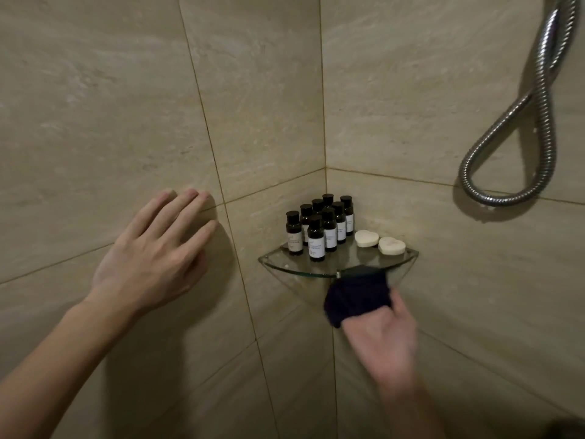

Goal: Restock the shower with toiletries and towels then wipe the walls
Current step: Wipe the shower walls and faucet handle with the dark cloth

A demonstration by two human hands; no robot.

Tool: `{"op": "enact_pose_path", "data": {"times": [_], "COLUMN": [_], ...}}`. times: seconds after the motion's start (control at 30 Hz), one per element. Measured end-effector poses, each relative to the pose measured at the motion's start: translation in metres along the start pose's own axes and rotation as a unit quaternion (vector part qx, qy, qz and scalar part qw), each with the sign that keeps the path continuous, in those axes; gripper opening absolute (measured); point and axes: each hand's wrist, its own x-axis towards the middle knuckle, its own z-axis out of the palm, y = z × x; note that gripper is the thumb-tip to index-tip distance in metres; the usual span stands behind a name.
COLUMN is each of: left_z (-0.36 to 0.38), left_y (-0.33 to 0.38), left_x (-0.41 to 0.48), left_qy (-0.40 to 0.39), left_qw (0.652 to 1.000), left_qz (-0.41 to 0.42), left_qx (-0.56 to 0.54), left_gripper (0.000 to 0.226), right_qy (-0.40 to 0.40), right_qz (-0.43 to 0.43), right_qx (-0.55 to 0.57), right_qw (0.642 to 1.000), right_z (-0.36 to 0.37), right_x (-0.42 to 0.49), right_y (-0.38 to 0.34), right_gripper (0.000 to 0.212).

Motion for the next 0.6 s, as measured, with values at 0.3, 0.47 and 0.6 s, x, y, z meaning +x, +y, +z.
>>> {"op": "enact_pose_path", "data": {"times": [0.3,0.47,0.6], "left_z": [0.004,0.004,0.005], "left_y": [-0.002,-0.003,-0.003], "left_x": [0.0,0.001,0.002], "left_qy": [0.015,0.027,0.024], "left_qw": [1.0,1.0,0.999], "left_qz": [-0.006,0.0,-0.001], "left_qx": [-0.007,-0.013,-0.025], "left_gripper": [0.042,0.046,0.049], "right_qy": [-0.058,-0.025,0.022], "right_qz": [0.059,0.039,-0.002], "right_qx": [0.008,0.031,-0.044], "right_qw": [0.997,0.998,0.999], "right_z": [0.048,0.041,0.032], "right_x": [0.036,-0.011,-0.058], "right_y": [0.031,0.003,-0.033], "right_gripper": [0.046,0.048,0.051]}}
